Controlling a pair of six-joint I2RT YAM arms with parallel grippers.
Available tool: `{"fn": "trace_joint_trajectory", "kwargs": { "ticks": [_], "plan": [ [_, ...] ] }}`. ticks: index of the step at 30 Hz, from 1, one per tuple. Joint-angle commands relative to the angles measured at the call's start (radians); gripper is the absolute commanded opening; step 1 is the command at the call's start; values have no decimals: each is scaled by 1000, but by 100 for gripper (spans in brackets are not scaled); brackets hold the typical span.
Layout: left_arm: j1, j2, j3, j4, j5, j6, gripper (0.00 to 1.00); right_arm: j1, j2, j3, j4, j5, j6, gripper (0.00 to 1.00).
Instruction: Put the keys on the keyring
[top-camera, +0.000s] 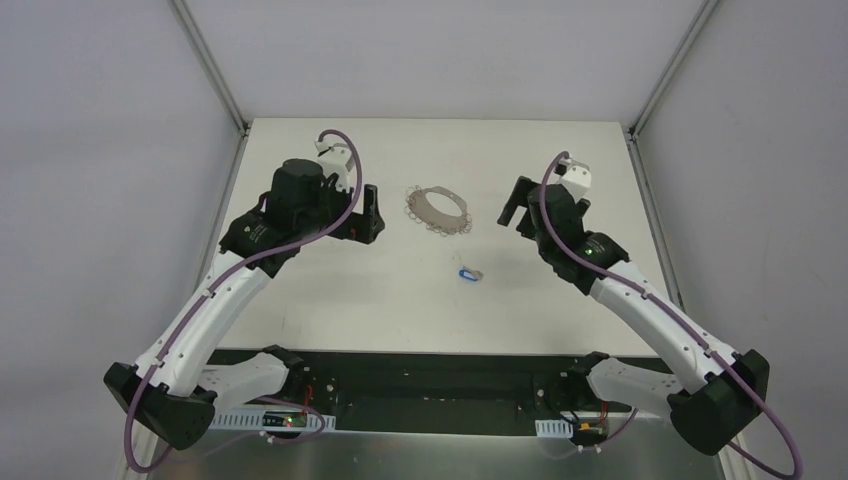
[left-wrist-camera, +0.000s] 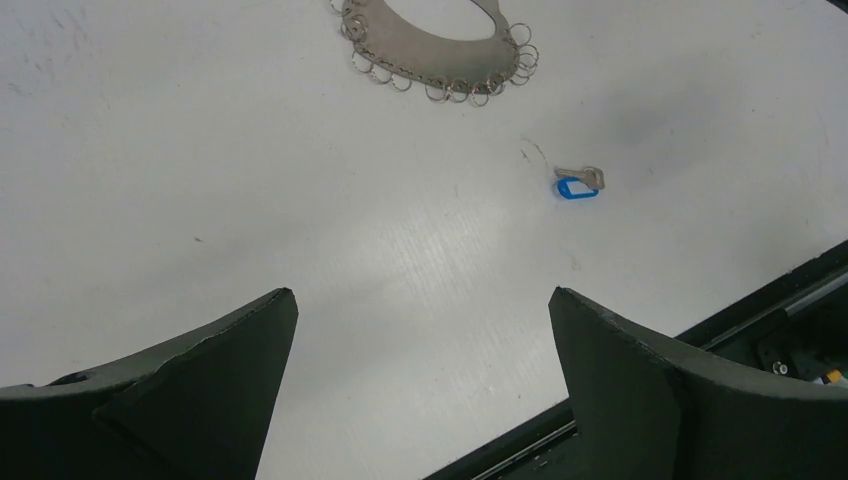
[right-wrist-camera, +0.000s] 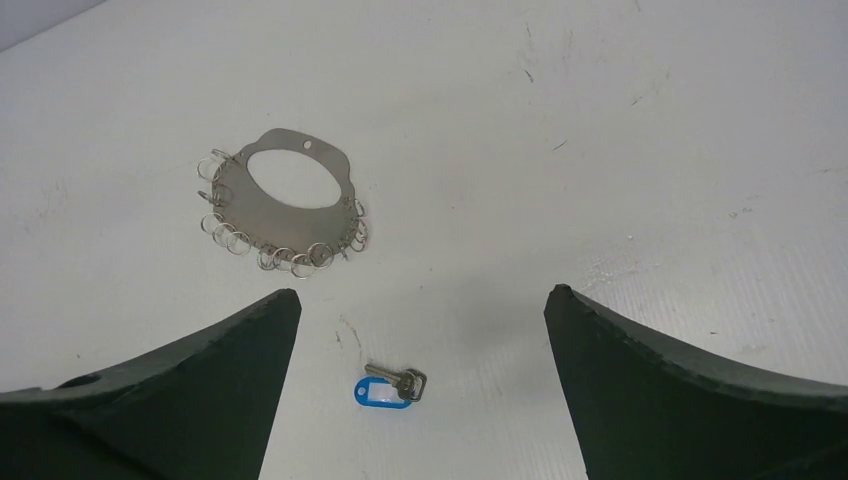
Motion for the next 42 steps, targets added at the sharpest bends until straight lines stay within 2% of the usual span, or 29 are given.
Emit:
{"fn": "trace_joint_trajectory", "kwargs": {
  "ticks": [1, 4, 8, 14, 18, 21, 25, 30, 37, 42],
  "plan": [
    [0, -20, -24, 26, -86, -43, 100, 3, -41, 79, -54, 36, 39, 99],
    [0, -3, -22, 27, -91, -44, 100, 3, -25, 127, -122, -36, -54, 99],
    [0, 12, -23, 32, -111, -56, 100, 3, -36, 109, -104, -42, -65, 99],
    [0, 11, -32, 46, -75, -70, 100, 4, 16, 160, -166, -85, -41, 99],
    [0, 41, -26, 64, -31, -122, 100, 1, 44, 165, -171, 3, -43, 99],
    [0, 93, -10, 63, 32, -155, 100, 1, 100, 207, -231, 10, -60, 99],
    [0, 180, 21, 62, 40, -200, 100, -9, 178, 256, -284, 14, -48, 99],
    [1, 248, 37, 59, 21, -258, 100, -91, 315, 330, -263, -167, 0, 97],
    [9, 255, 27, 40, -13, -276, 100, -195, 492, 353, -105, -427, 49, 84],
    [15, 243, 9, 40, 10, -279, 100, -201, 677, 465, -92, -507, -4, 73]
  ]
}}
